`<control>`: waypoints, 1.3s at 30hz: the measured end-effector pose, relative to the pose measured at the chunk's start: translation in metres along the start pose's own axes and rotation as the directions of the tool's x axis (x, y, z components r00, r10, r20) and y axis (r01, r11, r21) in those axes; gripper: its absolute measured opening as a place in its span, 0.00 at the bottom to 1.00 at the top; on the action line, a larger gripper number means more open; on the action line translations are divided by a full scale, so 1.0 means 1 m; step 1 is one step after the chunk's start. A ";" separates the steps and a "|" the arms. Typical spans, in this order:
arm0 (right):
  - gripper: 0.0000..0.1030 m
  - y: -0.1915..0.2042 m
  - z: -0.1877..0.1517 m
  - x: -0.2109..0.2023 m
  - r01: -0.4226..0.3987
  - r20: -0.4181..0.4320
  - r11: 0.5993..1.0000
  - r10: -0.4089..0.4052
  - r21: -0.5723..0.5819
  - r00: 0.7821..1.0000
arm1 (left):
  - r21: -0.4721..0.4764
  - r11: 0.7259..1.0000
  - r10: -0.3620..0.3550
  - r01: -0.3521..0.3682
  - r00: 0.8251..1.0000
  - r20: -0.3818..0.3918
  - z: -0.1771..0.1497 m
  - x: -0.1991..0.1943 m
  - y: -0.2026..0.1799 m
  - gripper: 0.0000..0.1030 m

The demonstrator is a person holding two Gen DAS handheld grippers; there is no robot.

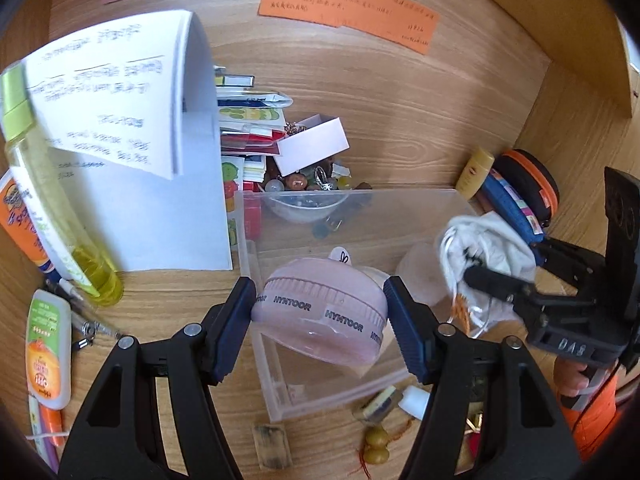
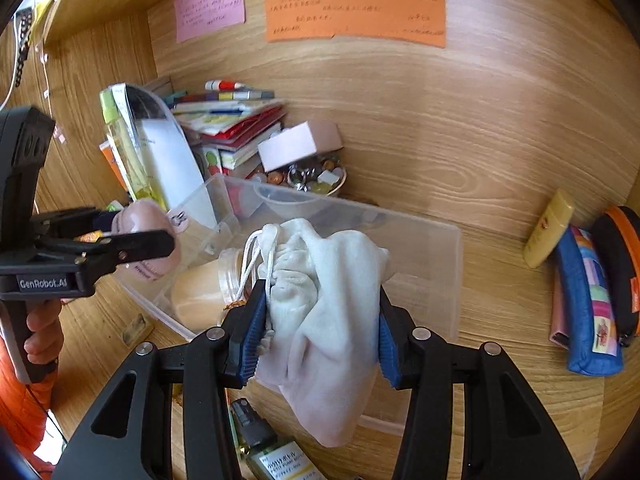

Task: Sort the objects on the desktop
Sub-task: 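Carry the pink compact and cloth bag into the bin and open both grippers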

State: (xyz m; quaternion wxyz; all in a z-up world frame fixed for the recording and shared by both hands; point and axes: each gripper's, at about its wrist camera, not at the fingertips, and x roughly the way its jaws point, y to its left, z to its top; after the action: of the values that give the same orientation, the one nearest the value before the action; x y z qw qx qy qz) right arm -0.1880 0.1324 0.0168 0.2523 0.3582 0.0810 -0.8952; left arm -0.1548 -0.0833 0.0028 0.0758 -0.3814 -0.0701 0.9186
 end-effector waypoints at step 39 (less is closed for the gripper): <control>0.79 0.000 -0.010 0.001 0.060 -0.008 0.998 -0.060 -0.007 0.998 | 0.034 0.997 0.069 -0.070 0.997 0.032 -0.004 0.007 -0.010 0.72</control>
State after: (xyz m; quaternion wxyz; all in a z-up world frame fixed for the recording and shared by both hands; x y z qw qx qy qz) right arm -0.1828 0.1350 0.0090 0.2264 0.3585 0.0958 -0.9006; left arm -0.1558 -0.0714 -0.0032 0.0495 -0.3680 -0.0416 0.9276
